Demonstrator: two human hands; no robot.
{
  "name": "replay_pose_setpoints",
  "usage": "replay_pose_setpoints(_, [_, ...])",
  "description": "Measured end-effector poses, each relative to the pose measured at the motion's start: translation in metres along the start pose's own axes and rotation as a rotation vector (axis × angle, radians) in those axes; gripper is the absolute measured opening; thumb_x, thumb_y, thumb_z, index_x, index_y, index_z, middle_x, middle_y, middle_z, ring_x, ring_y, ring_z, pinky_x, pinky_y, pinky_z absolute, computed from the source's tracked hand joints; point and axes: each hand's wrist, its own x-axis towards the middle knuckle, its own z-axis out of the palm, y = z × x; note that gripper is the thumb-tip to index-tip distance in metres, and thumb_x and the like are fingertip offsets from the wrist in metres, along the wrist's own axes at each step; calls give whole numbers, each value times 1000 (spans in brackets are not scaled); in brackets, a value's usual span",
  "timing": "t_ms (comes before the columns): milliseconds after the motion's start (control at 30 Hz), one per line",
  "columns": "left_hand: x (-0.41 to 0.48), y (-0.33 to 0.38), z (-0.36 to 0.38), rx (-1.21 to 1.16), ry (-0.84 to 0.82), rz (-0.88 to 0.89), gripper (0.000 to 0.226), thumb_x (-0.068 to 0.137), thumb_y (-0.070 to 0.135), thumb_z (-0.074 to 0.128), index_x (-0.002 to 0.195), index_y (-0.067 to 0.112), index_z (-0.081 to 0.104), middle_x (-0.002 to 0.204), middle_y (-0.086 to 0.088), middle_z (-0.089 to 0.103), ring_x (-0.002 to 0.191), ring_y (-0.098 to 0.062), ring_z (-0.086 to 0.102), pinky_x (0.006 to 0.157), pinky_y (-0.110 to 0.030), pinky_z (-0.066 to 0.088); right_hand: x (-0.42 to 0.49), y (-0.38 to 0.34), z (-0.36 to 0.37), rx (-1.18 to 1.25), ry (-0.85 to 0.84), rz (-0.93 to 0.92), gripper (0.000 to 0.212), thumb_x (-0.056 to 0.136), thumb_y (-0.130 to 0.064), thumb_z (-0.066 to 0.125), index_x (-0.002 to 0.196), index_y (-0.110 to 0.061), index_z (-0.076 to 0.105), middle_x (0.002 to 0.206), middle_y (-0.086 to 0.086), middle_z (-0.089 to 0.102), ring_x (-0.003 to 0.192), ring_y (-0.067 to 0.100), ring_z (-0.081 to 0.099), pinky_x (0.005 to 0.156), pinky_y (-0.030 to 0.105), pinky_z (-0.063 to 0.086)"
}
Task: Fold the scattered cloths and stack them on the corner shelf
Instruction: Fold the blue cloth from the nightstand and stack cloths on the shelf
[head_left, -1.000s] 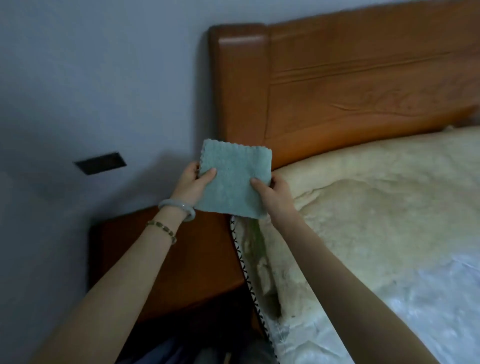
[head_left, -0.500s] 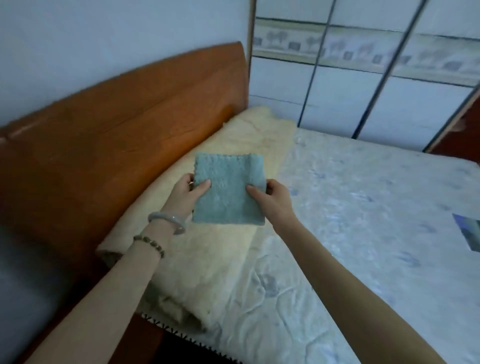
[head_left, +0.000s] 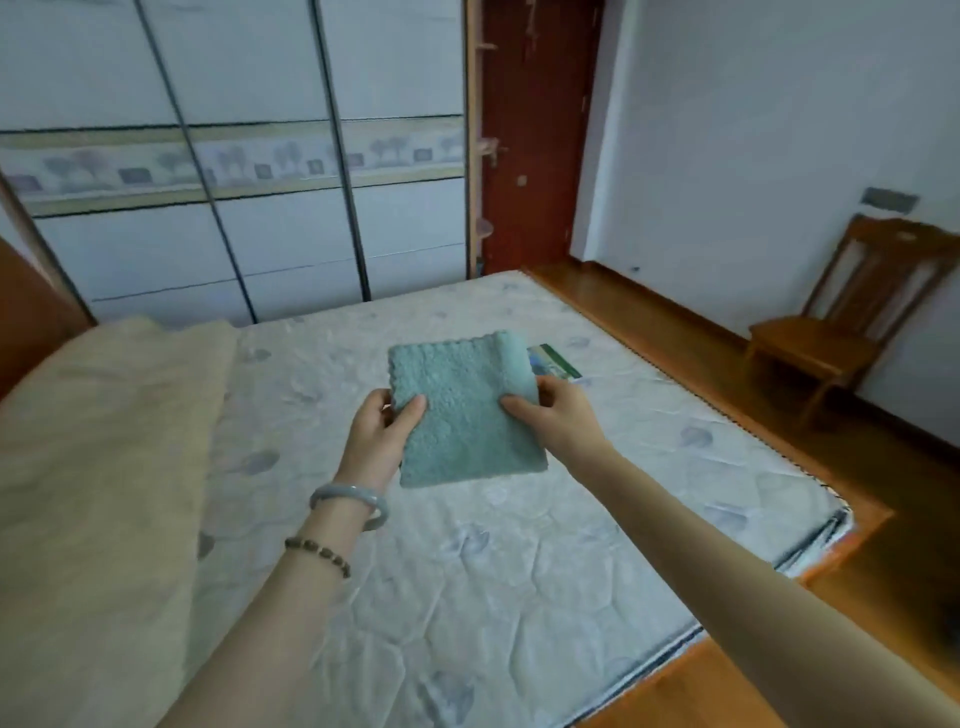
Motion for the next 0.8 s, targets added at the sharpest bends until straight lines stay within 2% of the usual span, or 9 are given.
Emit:
replay_pose_setpoints(133, [16,-4,115,5,-172,5,21,88,27,65,96,9,57,101,-17,68,91,-28,68,85,-47,54,3,37,-102,-27,154,43,21,81,-26,69,87,-7,64,89,10,69,84,25,66,74,42,53])
replay_pose_setpoints(200, [22,-6,172,6,-259,-3,21,90,24,63,99,6,58,103,-19,68,94,-30,67,86,-49,54,0,55,-151,-27,248,76,24,82,-27,70,90,-5,65,88,8,68,82,23,64,72,39,52])
replay_pose_setpoints(300, [28,-11,254,-1,-422,-25,22,89,26,64,101,8,60,103,-18,69,96,-30,67,89,-50,52,-8,81,-218,20,386,134,24,82,-26,70,95,-7,65,94,8,69,90,25,65,81,42,54])
replay_pose_setpoints(367, [32,-14,311,3,-527,-40,31,87,32,66,104,7,61,104,-19,68,96,-31,67,90,-51,52,-14,98,-262,19,485,172,25,81,-28,71,94,-7,64,94,8,69,90,25,66,82,44,55])
replay_pose_setpoints(467, [34,-17,394,-8,-650,-51,22,89,27,64,102,9,60,99,-11,70,92,-25,69,85,-46,55,-19,120,-323,42,600,226,19,82,-29,71,89,-14,63,88,2,68,84,18,66,72,33,57])
replay_pose_setpoints(533, [37,-17,447,-21,-727,-51,21,89,27,64,103,12,60,101,-7,71,95,-24,69,84,-43,55,-18,133,-363,47,673,246,17,82,-29,71,84,-15,62,82,-1,65,76,13,63,62,23,52])
replay_pose_setpoints(600, [43,-18,497,-37,-800,-51,24,89,27,64,106,12,60,104,-7,70,96,-23,68,84,-42,55,-13,145,-400,43,741,252,19,81,-29,72,85,-12,63,80,0,66,72,10,62,59,21,49])
replay_pose_setpoints(700, [56,-14,563,-54,-868,-32,26,89,26,65,107,10,59,105,-8,69,96,-23,68,84,-43,55,3,159,-450,61,819,263,22,81,-27,73,90,-9,66,86,6,68,76,16,64,66,28,52])
replay_pose_setpoints(800, [71,-10,621,-64,-933,-41,26,88,29,65,107,12,59,104,-4,70,95,-20,68,79,-38,56,23,172,-496,70,872,259,21,80,-28,74,90,-11,66,89,5,70,81,19,66,71,33,54])
